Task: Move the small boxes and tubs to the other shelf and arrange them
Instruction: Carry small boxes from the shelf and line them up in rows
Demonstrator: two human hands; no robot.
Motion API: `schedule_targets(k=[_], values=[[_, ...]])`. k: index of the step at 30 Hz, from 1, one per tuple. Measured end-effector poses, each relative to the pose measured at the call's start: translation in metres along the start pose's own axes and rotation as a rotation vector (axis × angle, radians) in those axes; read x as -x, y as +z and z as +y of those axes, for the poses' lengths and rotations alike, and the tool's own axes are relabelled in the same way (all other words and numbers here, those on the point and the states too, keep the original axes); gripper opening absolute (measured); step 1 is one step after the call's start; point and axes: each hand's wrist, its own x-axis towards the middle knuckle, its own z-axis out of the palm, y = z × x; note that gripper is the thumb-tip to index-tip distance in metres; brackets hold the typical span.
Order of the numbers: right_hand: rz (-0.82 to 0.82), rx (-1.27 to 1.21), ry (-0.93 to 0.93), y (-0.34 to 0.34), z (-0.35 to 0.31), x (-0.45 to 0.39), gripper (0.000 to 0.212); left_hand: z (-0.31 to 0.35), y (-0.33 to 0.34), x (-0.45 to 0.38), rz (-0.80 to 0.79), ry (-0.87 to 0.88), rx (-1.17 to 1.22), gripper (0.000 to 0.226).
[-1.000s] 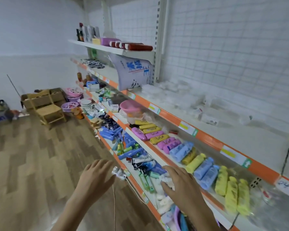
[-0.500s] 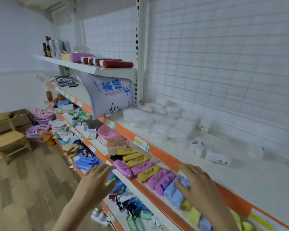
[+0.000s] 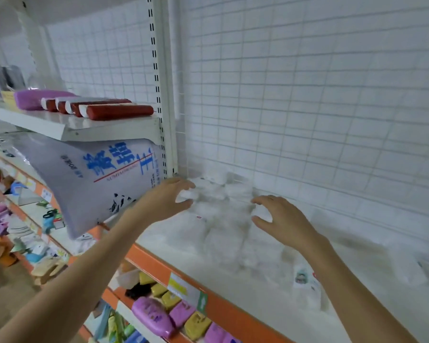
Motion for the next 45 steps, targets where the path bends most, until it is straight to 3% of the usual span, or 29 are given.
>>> schedule_targets(k=[4, 9, 15, 21, 24, 28, 32, 36, 41, 45], values=[[-0.142, 0.095, 0.051, 0.027, 0.008, -0.047, 0.043, -0.029, 0.026, -0.071, -0.246, 0.078, -0.004, 0.038], [-0.309, 0.408, 0.110, 0.064, 0.008, -0.093, 0.047, -0.047, 0.065, -0.120, -0.504, 0.212, 0.008, 0.037], [-0.472, 0.478, 0.245, 0.089, 0.010, -0.116, 0.066, -0.063, 0.095, -0.145, -0.681, 0.421, -0.099, 0.047], [-0.441, 0.548, 0.302, 0.099, 0.002, -0.125, 0.069, -0.073, 0.107, -0.153, -0.660, 0.586, -0.233, 0.064], [-0.441, 0.579, 0.326, 0.103, -0.002, -0.131, 0.065, -0.074, 0.118, -0.151, -0.563, 0.639, -0.298, 0.053], [-0.450, 0.527, 0.350, 0.100, -0.010, -0.131, 0.062, -0.079, 0.120, -0.157, -0.526, 0.569, -0.102, 0.041], [-0.403, 0.202, 0.469, 0.089, -0.018, -0.125, 0.055, -0.087, 0.115, -0.163, -0.610, 0.445, 0.215, 0.055], [-0.323, -0.025, 0.555, 0.087, -0.020, -0.126, 0.047, -0.094, 0.111, -0.164, -0.629, 0.423, 0.352, 0.046], [-0.250, -0.121, 0.593, 0.089, -0.020, -0.128, 0.034, -0.103, 0.112, -0.165, -0.647, 0.406, 0.264, 0.057], [-0.192, -0.121, 0.606, 0.096, -0.018, -0.127, 0.038, -0.097, 0.114, -0.153, -0.531, 0.489, -0.041, 0.078]])
